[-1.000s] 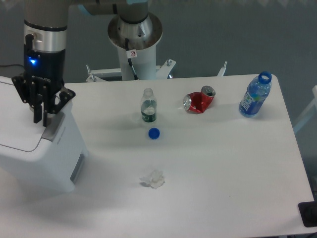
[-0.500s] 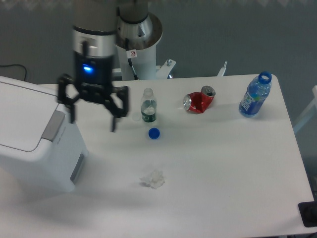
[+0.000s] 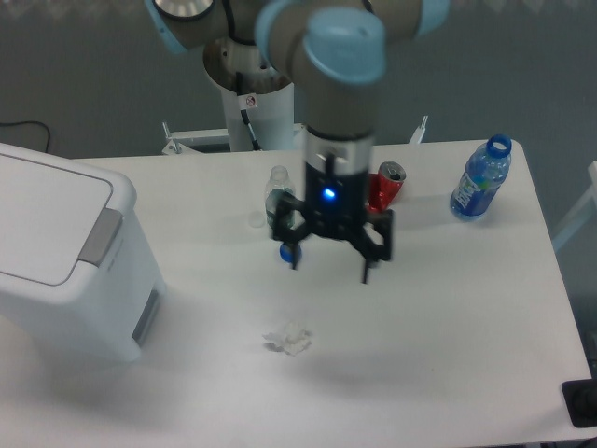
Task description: Close the trash can
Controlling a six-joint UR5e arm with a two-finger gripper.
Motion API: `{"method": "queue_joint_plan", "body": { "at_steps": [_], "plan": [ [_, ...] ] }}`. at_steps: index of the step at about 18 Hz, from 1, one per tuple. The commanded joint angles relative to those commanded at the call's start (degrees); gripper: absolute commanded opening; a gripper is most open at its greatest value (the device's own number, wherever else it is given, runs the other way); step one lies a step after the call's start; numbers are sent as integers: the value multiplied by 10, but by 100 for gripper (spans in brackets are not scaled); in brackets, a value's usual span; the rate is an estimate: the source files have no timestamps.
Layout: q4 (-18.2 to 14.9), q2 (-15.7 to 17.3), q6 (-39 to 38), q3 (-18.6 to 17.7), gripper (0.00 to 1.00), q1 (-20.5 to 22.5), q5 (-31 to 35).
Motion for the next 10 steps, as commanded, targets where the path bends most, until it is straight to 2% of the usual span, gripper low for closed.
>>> {"method": "queue_joint_plan", "body": {
  "at_steps": [2,5,8,10],
  "plan": [
    [-25,-17,60,3,100,16,25],
    [-53,-47,124,34,100,41,48],
    [-59,-57,148,40,100,44,90],
    [-60,-64,152,47,100,51,91]
  ]
}}
